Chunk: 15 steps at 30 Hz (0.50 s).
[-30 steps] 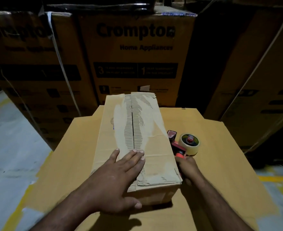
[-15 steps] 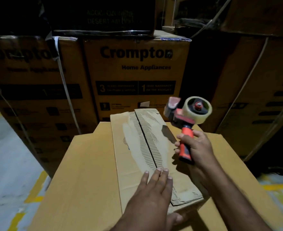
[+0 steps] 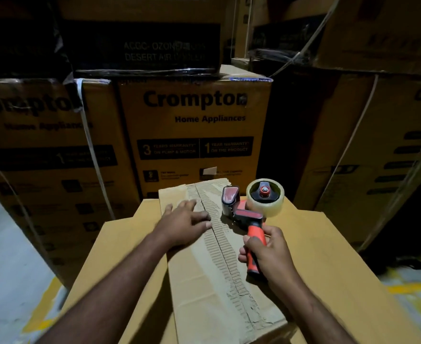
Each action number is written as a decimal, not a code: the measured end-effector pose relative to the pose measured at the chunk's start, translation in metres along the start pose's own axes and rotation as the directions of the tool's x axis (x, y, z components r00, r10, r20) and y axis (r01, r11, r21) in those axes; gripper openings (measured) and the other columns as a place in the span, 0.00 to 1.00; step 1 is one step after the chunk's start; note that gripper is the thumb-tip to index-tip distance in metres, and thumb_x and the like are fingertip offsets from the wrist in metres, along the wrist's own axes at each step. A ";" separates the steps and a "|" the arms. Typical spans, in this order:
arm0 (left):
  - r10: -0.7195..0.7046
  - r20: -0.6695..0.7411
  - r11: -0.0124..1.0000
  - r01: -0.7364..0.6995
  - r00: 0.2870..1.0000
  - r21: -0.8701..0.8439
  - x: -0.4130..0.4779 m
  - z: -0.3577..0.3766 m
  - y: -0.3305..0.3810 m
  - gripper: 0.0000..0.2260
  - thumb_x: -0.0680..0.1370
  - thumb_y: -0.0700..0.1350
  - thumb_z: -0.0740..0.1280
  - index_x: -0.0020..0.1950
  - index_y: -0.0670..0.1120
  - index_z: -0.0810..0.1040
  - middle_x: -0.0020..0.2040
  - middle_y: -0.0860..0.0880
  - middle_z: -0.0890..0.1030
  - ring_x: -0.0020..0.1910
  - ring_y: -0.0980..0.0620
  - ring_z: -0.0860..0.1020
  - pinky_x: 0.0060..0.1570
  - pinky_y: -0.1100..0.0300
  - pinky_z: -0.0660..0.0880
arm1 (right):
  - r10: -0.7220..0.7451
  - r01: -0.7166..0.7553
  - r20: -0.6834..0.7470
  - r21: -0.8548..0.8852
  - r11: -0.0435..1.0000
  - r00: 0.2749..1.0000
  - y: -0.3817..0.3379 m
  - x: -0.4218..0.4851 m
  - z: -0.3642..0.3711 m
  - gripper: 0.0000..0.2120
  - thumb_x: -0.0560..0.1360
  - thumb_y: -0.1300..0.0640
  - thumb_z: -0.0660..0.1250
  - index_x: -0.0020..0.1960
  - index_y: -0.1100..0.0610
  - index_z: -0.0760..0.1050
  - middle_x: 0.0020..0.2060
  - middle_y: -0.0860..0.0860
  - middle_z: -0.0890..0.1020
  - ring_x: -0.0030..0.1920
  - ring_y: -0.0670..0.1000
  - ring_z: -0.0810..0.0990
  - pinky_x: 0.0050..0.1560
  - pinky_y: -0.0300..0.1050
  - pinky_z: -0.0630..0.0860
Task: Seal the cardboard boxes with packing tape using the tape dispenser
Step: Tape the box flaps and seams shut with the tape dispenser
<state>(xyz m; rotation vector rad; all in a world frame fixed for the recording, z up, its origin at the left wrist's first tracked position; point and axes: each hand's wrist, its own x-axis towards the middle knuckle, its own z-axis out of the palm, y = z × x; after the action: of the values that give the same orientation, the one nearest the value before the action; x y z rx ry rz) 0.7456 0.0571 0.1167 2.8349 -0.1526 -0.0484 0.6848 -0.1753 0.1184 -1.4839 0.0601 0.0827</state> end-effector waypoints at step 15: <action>-0.168 0.019 0.983 0.166 0.986 0.073 0.109 -0.011 -0.016 0.44 0.73 0.76 0.60 0.82 0.54 0.57 0.83 0.49 0.57 0.81 0.45 0.54 0.77 0.34 0.47 | 0.052 -0.054 0.110 0.016 0.998 0.993 0.014 0.009 -0.014 0.16 0.78 0.65 0.69 0.61 0.56 0.68 0.47 0.65 0.77 0.37 0.56 0.82 0.41 0.52 0.81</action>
<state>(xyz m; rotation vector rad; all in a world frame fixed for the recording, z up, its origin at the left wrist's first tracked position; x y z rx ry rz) 0.8562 0.0635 0.1203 2.9124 0.0805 -0.1178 0.6923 -0.1874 0.1021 -1.4563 0.0115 0.2059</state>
